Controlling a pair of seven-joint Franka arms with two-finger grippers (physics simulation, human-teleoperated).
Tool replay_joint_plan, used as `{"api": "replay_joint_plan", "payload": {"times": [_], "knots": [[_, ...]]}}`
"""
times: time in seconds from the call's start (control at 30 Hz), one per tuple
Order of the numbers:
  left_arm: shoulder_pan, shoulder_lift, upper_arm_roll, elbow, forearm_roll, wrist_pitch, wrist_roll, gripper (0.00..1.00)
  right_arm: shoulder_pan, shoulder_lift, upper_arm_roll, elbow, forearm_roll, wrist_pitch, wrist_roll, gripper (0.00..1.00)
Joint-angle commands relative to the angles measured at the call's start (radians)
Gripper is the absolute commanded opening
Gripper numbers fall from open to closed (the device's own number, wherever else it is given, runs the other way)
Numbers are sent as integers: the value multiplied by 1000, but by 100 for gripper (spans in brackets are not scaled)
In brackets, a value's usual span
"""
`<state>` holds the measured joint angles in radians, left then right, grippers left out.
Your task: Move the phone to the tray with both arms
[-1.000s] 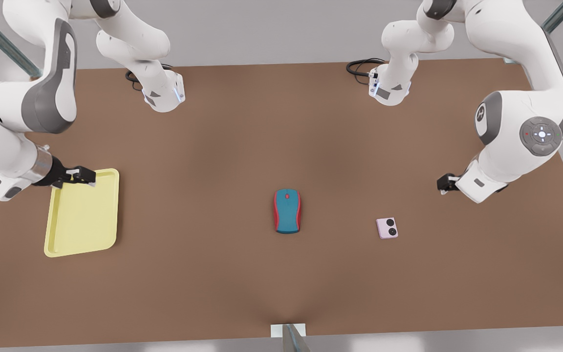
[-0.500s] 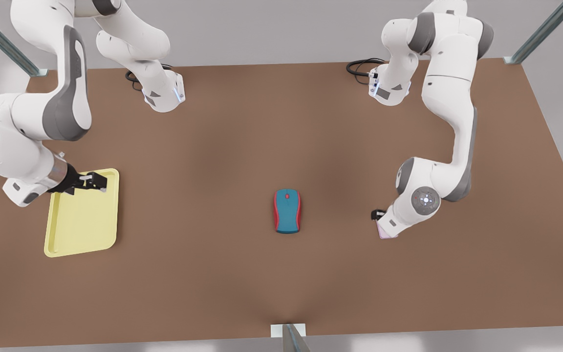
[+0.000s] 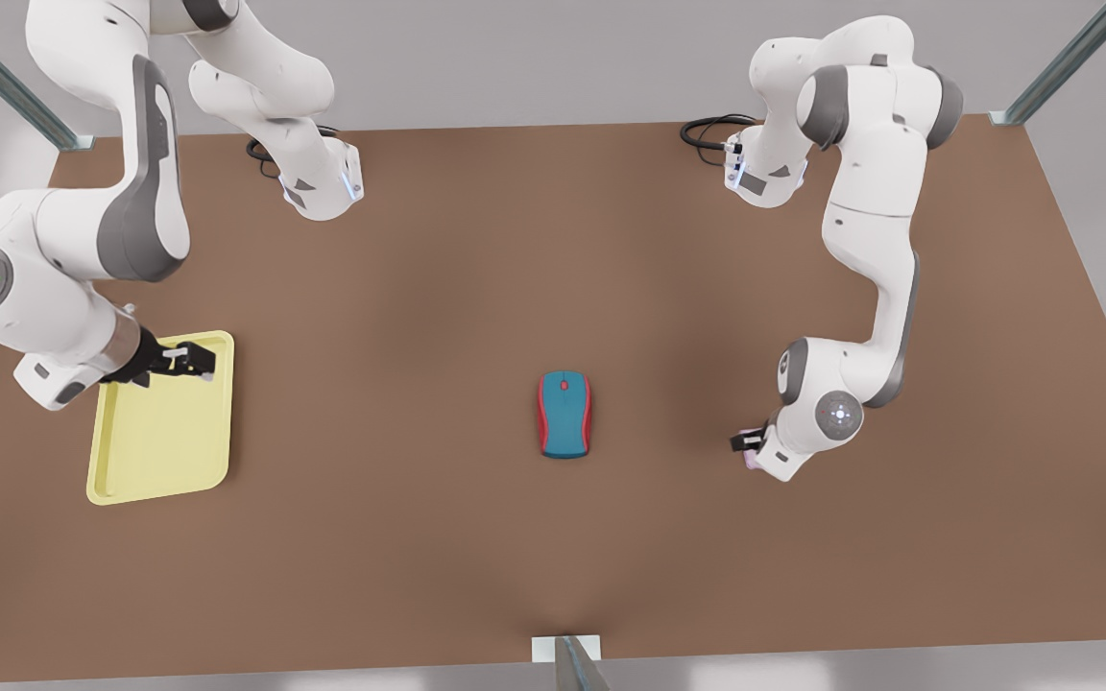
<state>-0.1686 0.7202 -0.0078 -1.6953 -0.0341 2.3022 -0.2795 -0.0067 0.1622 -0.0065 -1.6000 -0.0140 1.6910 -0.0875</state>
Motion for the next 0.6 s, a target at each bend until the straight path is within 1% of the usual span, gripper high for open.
{"api": "replay_joint_plan", "payload": {"times": [0.0, 0.13, 0.33, 0.37, 0.43, 0.5, 0.57], "knots": [[0, 5, 3, -1, -4, 55, -86, 100, -1, -3, -4, -14, -7, 12, -9, 100], [0, 10, 3, -1, -4, 56, -84, 100, -1, 3, -18, -9, -7, 65, -9, 100], [0, 22, 2, 0, -4, 65, -83, 100, -1, 0, -18, -20, -7, 59, -9, 100], [0, 21, 2, 0, -4, 63, -83, 95, -1, 0, -18, -18, -7, 58, -9, 100], [0, 19, 2, 0, -4, 60, -83, 91, -1, 0, -18, -18, -6, 59, -6, 100], [0, 16, 3, 0, -4, 56, -83, 88, -1, 0, -18, -18, -7, 58, -4, 100], [0, 16, 3, 0, -4, 57, -83, 88, -7, 2, -18, -18, -6, 61, -8, 100]]}}
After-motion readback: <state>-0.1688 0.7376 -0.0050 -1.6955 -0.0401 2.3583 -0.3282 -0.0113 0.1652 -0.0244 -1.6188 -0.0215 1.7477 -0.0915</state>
